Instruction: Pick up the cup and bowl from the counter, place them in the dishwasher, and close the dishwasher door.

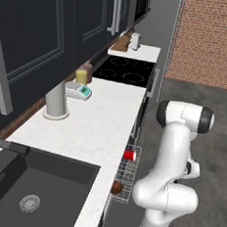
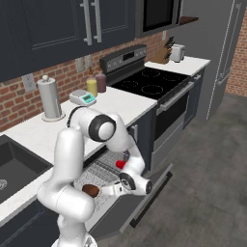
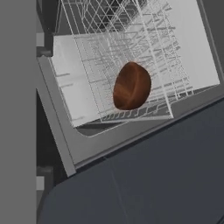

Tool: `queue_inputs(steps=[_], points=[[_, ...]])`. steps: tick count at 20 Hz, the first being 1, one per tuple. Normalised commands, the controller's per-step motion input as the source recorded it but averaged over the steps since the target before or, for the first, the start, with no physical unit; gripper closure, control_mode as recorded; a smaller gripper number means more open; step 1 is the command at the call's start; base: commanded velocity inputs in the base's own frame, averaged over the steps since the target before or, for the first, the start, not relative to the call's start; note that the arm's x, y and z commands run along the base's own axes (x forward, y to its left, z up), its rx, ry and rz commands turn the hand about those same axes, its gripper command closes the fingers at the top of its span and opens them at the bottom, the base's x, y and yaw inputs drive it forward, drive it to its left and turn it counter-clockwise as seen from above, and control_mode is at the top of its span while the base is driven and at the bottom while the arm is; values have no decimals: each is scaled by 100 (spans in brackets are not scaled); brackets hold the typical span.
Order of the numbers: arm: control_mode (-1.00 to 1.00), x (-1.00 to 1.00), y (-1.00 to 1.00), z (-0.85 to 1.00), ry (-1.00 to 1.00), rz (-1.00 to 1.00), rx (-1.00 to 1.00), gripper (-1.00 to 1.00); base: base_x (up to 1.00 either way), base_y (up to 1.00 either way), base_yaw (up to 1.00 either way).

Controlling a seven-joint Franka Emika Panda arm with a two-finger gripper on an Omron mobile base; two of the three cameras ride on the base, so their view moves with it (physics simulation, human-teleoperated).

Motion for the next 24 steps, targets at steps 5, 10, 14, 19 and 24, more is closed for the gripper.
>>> queue_inputs(steps=[5,10,14,19,24], points=[[-100,-10,-96,97,0,-7,0,-100,0,0,0],[-100,-24,-100,34,0,-7,0,-100,0,0,0],[-100,-37,-100,-4,0,-10,6,-100,0,0,0],[-100,-32,-100,-43,4,-9,16,-100,0,0,0],[-100,-26,-100,-66,6,-5,26,-100,0,0,0]])
